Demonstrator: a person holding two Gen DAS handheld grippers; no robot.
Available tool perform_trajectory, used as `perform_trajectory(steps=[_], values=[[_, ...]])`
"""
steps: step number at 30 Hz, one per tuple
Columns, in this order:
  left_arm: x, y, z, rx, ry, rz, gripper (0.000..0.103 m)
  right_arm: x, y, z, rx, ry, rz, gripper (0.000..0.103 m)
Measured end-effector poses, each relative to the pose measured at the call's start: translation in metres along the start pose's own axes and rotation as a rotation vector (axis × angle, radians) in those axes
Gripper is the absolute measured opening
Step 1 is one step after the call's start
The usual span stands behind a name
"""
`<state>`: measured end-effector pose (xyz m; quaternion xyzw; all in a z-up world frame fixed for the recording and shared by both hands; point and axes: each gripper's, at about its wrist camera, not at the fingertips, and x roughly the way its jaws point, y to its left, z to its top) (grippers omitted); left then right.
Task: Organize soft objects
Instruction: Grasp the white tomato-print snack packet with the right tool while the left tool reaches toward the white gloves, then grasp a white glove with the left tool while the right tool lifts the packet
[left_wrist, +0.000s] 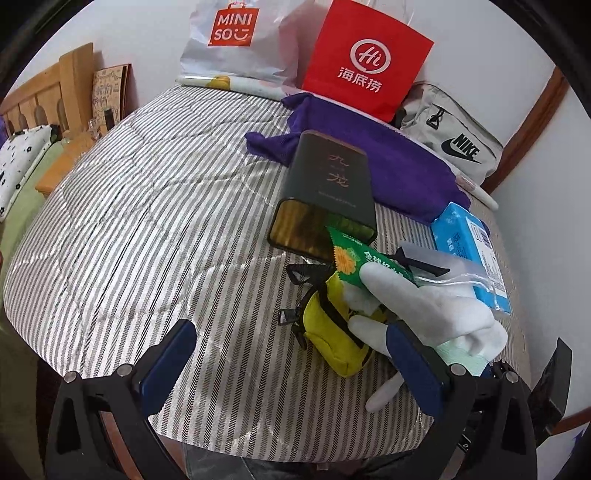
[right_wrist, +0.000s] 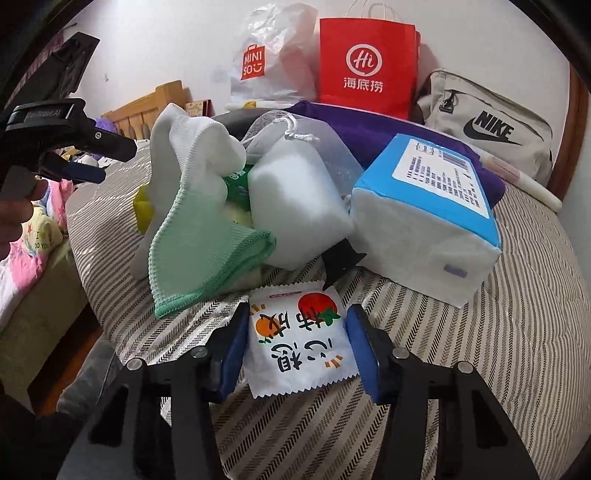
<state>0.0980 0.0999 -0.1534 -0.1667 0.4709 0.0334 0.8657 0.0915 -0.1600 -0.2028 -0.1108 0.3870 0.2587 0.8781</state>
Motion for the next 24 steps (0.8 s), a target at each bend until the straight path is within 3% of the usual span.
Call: perform_trajectory(steps=[2, 4, 7, 18, 24], values=[[-0.001, 0.0, 0.0, 0.006, -0.008, -0.001, 0.103, -0.001, 0.0, -0.001, -0.004, 0.007, 0.001, 0.048], [-0.001, 0.001, 0.001, 0.005, -0.006, -0.009, 0.103, -0.004, 0.0, -0.002, -0.006, 0.014, 0.005, 0.039], [0.0, 0.002, 0.001, 0.002, -0.006, -0.018, 0.103, -0.007, -0.001, -0.005, 0.002, 0.021, 0.006, 0.037], [-0.005, -0.017, 0.004, 0.067, -0.052, -0.144, 0.098, -0.018, -0.009, -0.009, 0.021, 0.024, -0.014, 0.034], [-0.014, -0.041, 0.001, 0.157, -0.087, -0.19, 0.095, -0.023, -0.022, -0.01, 0.057, 0.024, -0.042, 0.034]])
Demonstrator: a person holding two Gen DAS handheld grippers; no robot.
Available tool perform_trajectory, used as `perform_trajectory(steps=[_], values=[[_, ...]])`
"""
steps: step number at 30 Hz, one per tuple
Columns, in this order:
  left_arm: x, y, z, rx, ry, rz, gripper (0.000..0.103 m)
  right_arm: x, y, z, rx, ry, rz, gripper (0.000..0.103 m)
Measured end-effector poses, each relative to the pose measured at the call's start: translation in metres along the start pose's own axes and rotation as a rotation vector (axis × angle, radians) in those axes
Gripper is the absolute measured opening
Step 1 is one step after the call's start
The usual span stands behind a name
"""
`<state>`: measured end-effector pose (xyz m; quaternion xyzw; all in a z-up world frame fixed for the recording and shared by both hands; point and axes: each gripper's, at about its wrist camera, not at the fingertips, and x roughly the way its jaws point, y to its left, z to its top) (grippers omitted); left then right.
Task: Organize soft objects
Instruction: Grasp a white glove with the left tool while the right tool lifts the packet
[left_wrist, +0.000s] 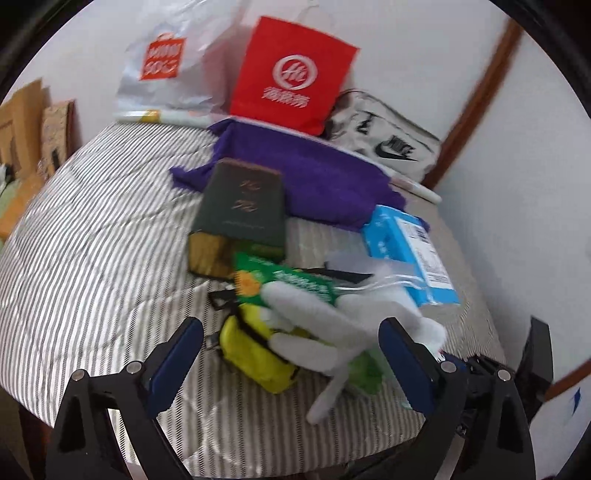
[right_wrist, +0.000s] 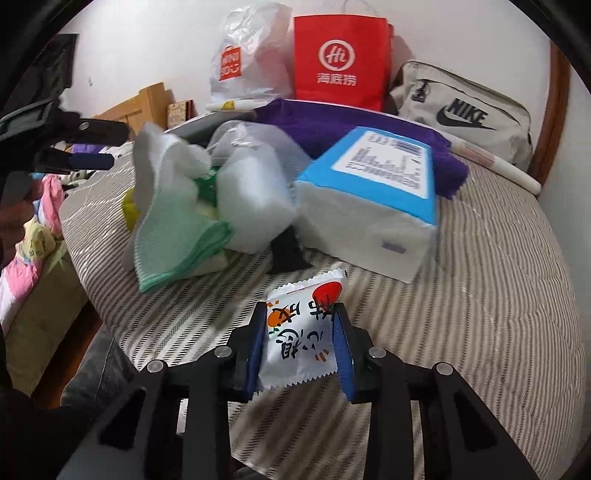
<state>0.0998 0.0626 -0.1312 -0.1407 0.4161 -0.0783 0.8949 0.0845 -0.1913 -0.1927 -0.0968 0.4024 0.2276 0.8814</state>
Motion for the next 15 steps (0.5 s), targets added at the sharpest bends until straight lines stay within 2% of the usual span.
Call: perform_trajectory(steps=[6, 10, 11, 13, 15], values=[[0.005, -0.031, -0.003, 0.11, 0.008, -0.019, 0.095, 0.001, -0.011, -0.002, 0.023, 0.007, -0.036, 0.034], [0.026, -0.045, -0.006, 0.141, 0.055, -0.044, 0.078, 0.002, -0.017, -0.002, 0.042, 0.011, -0.037, 0.034], [0.031, -0.046, -0.007, 0.141, 0.065, -0.038, 0.067, 0.002, -0.017, -0.001, 0.04, 0.013, -0.041, 0.034], [0.042, -0.047, -0.009, 0.15, 0.083, -0.034, 0.05, 0.003, -0.016, -0.002, 0.035, 0.017, -0.049, 0.034], [0.047, -0.046, -0.011, 0.14, 0.091, -0.042, 0.041, 0.004, -0.017, -0.002, 0.043, 0.021, -0.052, 0.034]])
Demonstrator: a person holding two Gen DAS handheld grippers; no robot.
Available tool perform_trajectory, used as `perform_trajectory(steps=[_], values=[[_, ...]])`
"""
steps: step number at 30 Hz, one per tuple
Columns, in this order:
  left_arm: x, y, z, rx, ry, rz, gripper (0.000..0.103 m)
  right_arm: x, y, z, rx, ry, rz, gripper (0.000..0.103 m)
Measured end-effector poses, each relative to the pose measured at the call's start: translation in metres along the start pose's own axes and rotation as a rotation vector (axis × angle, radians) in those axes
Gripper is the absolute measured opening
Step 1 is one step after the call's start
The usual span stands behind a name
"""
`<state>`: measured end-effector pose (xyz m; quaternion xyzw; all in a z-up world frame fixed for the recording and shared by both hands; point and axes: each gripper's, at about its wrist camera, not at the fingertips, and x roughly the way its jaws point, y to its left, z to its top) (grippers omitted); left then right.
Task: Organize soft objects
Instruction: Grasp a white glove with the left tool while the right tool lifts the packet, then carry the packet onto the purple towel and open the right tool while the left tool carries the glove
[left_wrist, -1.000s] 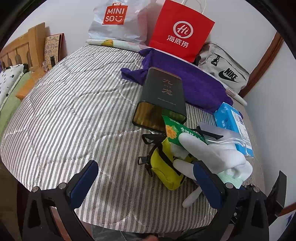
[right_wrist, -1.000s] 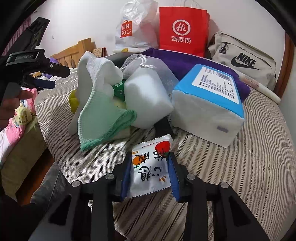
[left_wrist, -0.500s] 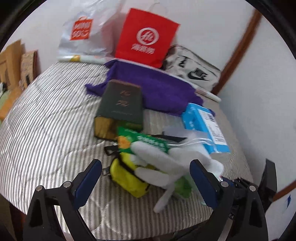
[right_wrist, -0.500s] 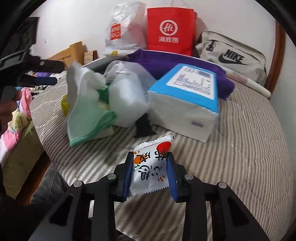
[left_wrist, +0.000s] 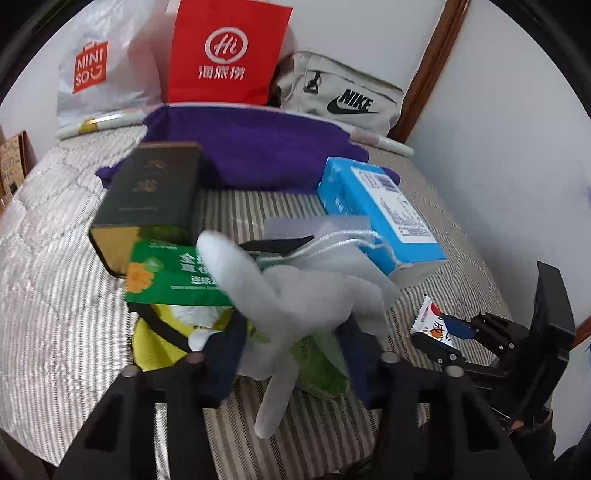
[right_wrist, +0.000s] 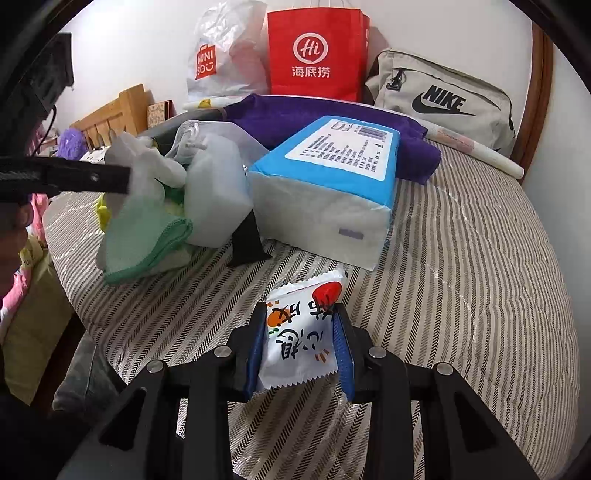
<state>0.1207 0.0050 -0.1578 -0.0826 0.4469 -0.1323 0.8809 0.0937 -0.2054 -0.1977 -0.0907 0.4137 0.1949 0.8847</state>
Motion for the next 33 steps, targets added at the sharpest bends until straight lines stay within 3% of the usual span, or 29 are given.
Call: perform_trajectory(steps=[2, 6, 18, 23, 27, 33], values=[[0.0, 0.001, -0.002, 0.005, -0.003, -0.011, 0.026, 0.0, -0.002, 0.0, 0.016, -0.001, 0.001, 0.034], [-0.009, 0.005, -0.003, -0.009, -0.014, -0.04, 0.014, 0.002, -0.002, 0.001, 0.022, 0.001, -0.007, 0.034], [-0.054, 0.036, -0.008, -0.056, -0.087, -0.023, 0.013, 0.004, 0.001, 0.003, 0.022, 0.005, -0.022, 0.034], [-0.071, 0.061, -0.014, -0.097, -0.112, 0.028, 0.013, 0.004, 0.002, 0.004, 0.02, 0.01, -0.034, 0.034], [-0.074, 0.085, -0.018, -0.14, -0.104, 0.074, 0.013, 0.004, 0.002, 0.005, 0.022, 0.017, -0.042, 0.034], [-0.058, 0.11, -0.029, -0.214, -0.065, 0.079, 0.013, 0.004, 0.001, 0.008, 0.036, 0.02, -0.042, 0.034]])
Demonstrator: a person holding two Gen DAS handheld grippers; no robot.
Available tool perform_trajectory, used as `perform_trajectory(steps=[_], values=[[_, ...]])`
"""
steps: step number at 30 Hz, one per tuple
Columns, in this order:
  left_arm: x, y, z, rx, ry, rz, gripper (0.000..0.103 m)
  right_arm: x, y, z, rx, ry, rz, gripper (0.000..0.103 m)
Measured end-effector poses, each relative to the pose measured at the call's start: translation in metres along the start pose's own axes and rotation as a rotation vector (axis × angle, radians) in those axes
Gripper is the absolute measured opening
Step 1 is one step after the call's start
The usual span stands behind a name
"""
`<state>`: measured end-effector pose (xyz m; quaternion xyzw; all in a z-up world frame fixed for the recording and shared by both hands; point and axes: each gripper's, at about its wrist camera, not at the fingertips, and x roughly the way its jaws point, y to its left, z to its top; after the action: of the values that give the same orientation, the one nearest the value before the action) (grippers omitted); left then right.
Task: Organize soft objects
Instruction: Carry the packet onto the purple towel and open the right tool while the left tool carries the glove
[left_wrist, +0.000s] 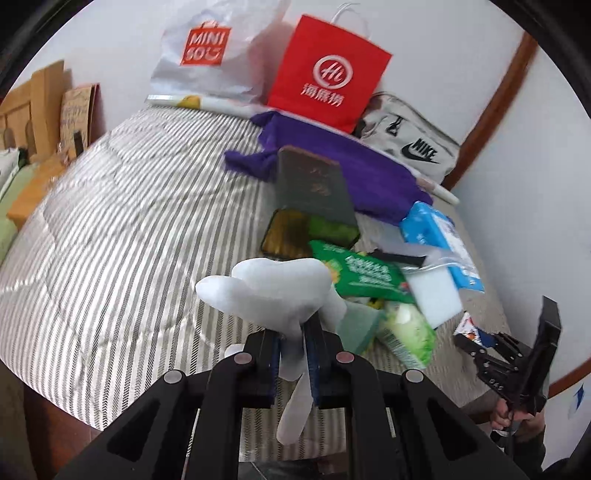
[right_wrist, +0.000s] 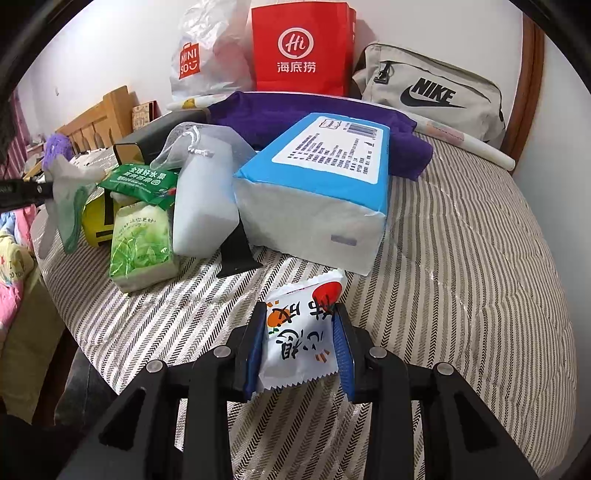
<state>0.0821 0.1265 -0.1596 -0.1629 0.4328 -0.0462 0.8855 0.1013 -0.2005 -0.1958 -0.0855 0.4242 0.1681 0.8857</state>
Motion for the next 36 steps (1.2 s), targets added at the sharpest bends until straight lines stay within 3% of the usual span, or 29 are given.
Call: perform_trajectory(steps=[8, 19, 36], values=[[0.021, 0.012, -0.005, -0.033, 0.037, -0.03, 0.013, -0.005, 0.0, 0.004, -0.008, -0.002, -0.021, 0.034], [-0.014, 0.016, 0.018, -0.039, -0.045, -0.088, 0.013, -0.029, -0.005, 0.023, -0.001, -0.038, -0.018, 0.034], [-0.03, -0.011, 0.075, 0.012, -0.124, -0.033, 0.012, -0.057, -0.012, 0.079, 0.024, -0.12, 0.0, 0.034]])
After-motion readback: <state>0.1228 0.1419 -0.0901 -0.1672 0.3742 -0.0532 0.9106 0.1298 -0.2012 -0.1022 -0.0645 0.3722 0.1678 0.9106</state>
